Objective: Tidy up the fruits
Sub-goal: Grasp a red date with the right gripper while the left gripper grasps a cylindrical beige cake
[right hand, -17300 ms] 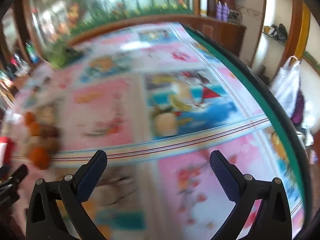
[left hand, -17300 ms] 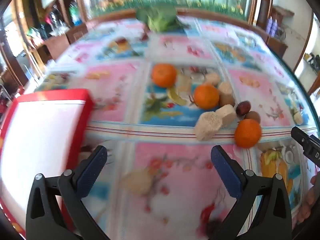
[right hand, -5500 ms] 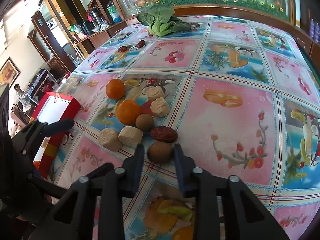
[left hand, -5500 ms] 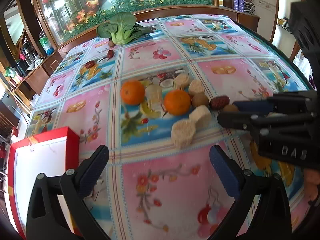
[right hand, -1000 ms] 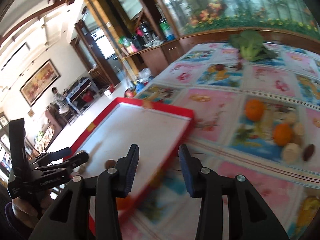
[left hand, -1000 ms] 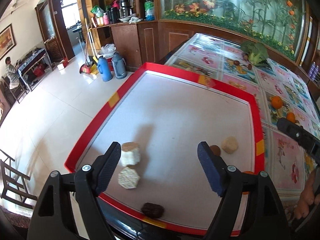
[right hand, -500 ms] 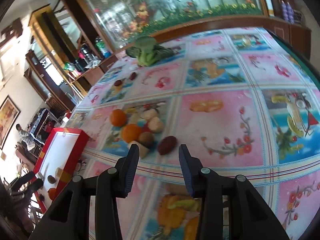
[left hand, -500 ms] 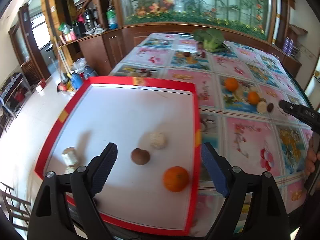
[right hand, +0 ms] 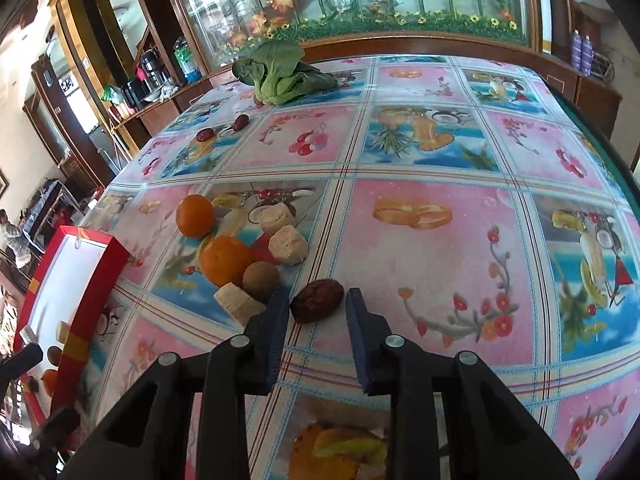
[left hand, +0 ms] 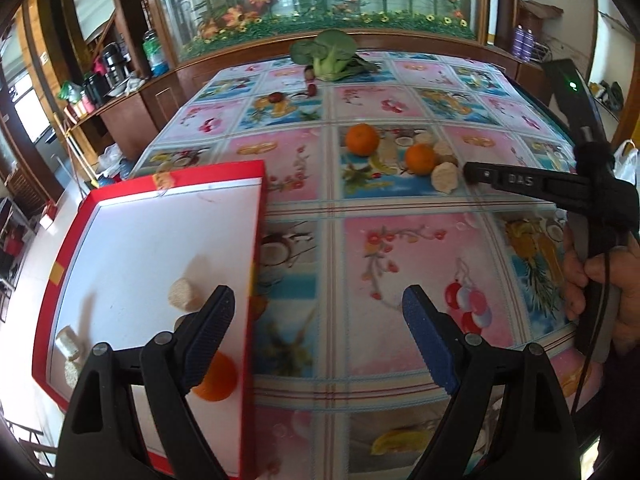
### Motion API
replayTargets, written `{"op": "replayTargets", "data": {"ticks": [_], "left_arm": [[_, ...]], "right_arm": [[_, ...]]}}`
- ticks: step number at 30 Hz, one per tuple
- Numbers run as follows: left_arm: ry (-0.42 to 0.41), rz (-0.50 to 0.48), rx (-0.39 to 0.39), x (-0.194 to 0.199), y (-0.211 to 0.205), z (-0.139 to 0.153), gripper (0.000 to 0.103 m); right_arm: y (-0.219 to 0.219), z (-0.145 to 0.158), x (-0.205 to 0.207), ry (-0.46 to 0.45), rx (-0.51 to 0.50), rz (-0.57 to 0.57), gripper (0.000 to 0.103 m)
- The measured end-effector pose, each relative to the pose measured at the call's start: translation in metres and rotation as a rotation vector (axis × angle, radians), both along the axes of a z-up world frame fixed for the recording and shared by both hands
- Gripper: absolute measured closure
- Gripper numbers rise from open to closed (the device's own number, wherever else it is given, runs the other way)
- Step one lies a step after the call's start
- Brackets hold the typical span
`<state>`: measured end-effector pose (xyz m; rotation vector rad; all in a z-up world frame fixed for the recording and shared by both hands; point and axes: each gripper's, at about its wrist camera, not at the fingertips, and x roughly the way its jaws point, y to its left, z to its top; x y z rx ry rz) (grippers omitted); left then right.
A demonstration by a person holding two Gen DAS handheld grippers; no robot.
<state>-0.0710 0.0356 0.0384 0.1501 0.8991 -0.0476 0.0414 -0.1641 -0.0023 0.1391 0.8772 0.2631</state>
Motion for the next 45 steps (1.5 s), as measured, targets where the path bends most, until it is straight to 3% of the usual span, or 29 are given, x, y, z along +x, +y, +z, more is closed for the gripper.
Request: {"op": "replayTargets", "data": {"ticks": [11,17,23,27,42,45], "left_arm": [[0.017,-0.093,-0.050,0.040,-0.045,-0.003,0.017],[0.042,-0.116,-0.079,0.067,-0.070,-0.016,0.017],[0.064,-0.119,-0.101,0.090,-0.086,-0.025,0.017],[0.082,-0.133,-0.101,0.099,-0.093,-0.031,0.033],[0.078,-0.153,-0.133,0.115,-0.099,-0.036,0.071],[0.077,-0.159,-0.147,0.113,-0.099,-0.036,0.072]], "right_arm": [[-0.004,0.001,0.002,-0.005,-0.050,0.019,0.076],[-0.043,0.001,0.008,0.035,0.051,-0.127,0.076],[-0.060,0.003,0.008,0.053,0.143,-0.186,0.076],[-0.066,0.003,0.009,0.067,0.193,-0.207,0.076],[-0.058,0.004,0.011,0.060,0.231,-0.161,0.076],[-0.056,0.005,0.010,0.050,0.230,-0.152,0.076]]}}
